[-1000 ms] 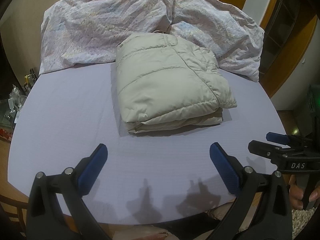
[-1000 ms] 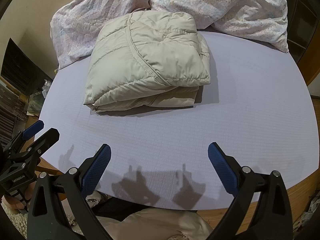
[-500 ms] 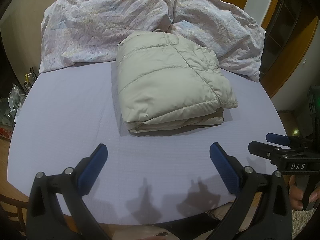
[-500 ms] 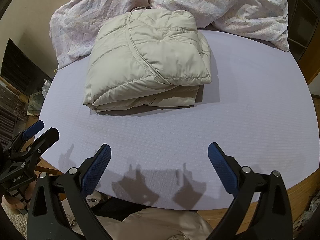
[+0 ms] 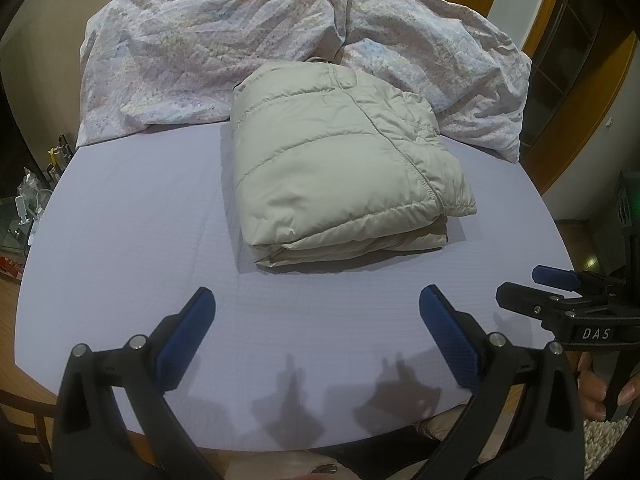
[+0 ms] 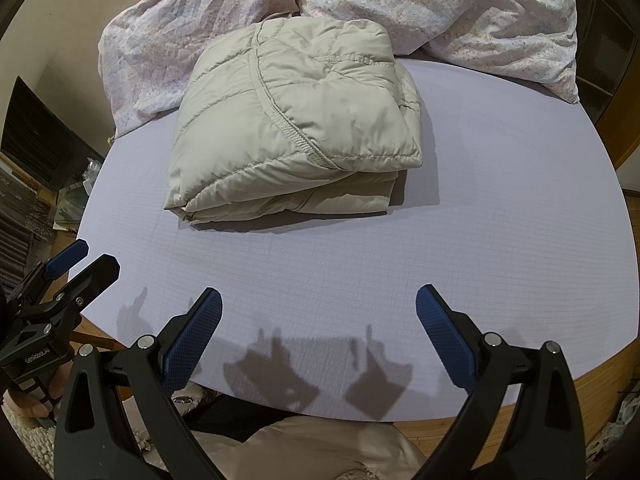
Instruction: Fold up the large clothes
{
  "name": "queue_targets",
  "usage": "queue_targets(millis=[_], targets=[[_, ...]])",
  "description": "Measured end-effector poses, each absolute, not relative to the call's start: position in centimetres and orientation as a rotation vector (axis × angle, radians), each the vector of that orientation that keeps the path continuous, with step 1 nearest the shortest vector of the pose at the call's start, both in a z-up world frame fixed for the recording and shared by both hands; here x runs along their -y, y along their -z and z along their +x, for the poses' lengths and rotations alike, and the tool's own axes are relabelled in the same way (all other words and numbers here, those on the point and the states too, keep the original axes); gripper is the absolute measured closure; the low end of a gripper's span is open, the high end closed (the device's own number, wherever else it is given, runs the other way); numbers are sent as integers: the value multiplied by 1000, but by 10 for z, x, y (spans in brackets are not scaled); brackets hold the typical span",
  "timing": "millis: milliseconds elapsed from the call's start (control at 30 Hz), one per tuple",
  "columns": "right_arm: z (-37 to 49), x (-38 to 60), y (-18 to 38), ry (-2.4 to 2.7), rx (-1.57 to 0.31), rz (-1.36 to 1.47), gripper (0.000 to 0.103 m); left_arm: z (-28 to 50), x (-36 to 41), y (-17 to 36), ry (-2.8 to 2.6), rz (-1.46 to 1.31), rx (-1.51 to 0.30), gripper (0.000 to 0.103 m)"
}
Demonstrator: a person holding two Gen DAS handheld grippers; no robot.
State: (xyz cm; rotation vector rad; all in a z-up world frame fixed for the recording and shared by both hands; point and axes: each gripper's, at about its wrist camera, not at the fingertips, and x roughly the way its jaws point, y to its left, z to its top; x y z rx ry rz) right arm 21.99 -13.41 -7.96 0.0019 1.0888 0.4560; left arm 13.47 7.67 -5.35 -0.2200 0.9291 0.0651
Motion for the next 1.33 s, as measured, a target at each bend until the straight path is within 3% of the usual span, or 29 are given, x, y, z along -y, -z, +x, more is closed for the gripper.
queue_targets(millis=[1333], targets=[[226,136,84,-463,-1101,0,4,141,-79,56,-62,-220,-939,2]])
